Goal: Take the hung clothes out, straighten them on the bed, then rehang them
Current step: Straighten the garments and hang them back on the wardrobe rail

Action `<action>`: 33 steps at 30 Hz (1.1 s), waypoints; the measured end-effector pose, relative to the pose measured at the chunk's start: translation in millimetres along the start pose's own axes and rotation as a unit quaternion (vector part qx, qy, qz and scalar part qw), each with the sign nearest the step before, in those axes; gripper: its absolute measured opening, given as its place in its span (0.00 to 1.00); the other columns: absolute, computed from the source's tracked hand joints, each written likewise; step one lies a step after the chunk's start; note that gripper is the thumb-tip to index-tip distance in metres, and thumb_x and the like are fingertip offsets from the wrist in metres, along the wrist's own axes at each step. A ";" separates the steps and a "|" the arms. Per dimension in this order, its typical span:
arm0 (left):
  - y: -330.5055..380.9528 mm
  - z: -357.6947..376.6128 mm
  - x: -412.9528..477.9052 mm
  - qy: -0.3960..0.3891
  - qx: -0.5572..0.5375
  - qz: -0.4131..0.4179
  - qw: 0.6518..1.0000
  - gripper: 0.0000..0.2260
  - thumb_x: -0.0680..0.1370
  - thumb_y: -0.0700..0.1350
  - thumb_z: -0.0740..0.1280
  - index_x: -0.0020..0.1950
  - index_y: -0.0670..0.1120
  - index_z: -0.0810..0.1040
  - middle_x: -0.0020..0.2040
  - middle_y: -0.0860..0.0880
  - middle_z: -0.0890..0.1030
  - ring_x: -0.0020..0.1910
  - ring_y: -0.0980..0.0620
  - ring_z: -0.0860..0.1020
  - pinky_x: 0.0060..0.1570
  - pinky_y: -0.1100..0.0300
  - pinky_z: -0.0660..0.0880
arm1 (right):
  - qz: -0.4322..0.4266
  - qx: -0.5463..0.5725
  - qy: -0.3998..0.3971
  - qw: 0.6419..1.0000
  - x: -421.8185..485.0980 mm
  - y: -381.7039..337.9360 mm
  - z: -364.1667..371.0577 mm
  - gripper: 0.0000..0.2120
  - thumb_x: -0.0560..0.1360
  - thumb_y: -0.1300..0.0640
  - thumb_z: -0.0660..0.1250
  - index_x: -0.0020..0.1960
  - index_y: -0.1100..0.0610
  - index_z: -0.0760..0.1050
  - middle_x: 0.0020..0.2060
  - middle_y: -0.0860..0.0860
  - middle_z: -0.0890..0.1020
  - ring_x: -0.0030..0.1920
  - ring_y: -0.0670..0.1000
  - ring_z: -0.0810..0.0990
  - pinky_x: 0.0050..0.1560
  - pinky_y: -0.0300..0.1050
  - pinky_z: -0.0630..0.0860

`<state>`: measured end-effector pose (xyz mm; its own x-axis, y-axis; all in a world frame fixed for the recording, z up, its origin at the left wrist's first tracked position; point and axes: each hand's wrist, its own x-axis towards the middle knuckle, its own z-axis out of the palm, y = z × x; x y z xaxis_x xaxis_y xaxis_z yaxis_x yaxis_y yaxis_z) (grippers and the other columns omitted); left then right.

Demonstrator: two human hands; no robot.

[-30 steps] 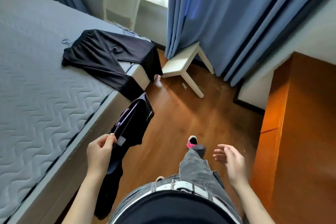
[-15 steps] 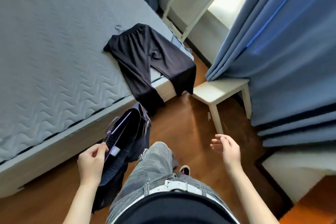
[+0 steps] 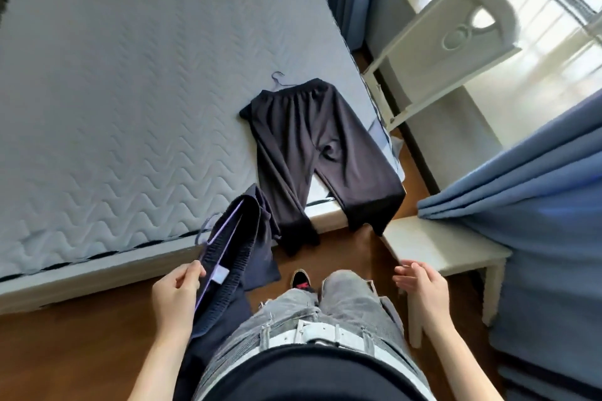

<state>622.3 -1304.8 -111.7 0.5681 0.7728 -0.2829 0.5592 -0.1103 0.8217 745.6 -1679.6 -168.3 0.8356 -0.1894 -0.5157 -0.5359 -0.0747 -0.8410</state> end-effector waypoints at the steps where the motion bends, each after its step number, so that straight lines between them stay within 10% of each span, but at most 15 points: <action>1: 8.2 5.9 10.3 0.009 -0.011 -0.007 1.000 0.12 0.78 0.44 0.67 0.34 0.52 0.80 0.29 0.51 0.77 0.32 0.48 0.70 0.37 0.55 0.65 | -0.003 0.000 -0.010 1.000 13.7 -13.6 6.2 0.13 0.81 0.63 0.55 0.46 0.60 0.78 0.41 0.61 0.82 0.33 0.50 0.83 0.37 0.39 0.80; 19: 115.3 173.6 233.6 0.194 -0.114 -0.207 0.952 0.12 0.75 0.47 0.68 0.32 0.47 0.80 0.22 0.54 0.68 0.27 0.49 0.62 0.31 0.57 0.58 | -0.001 -0.086 -0.221 0.971 382.4 -226.1 309.7 0.11 0.76 0.65 0.58 0.47 0.64 0.80 0.37 0.58 0.83 0.36 0.54 0.82 0.37 0.40 0.78; 29: 72.7 260.3 334.6 0.260 -0.108 -0.290 0.915 0.10 0.75 0.44 0.69 0.35 0.42 0.80 0.24 0.52 0.65 0.26 0.51 0.60 0.25 0.66 0.56 | 0.072 -0.095 -0.286 0.951 600.9 -181.6 576.3 0.07 0.77 0.66 0.58 0.52 0.61 0.73 0.41 0.56 0.79 0.40 0.51 0.79 0.43 0.41 0.79; 33: 59.5 268.0 345.9 0.276 -0.075 -0.286 0.915 0.10 0.74 0.43 0.71 0.33 0.43 0.81 0.22 0.51 0.65 0.31 0.49 0.62 0.36 0.57 0.58 | 0.117 -0.155 -0.289 0.937 646.0 -149.5 622.9 0.09 0.75 0.64 0.60 0.37 0.55 0.69 0.33 0.50 0.71 0.34 0.47 0.71 0.34 0.36 0.70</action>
<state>1013.9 -1211.5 -293.2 -0.2059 0.8794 -0.4293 0.5575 0.4660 0.6870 1440.7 -1180.9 -477.8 0.5690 0.3201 -0.7575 -0.6467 -0.3949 -0.6526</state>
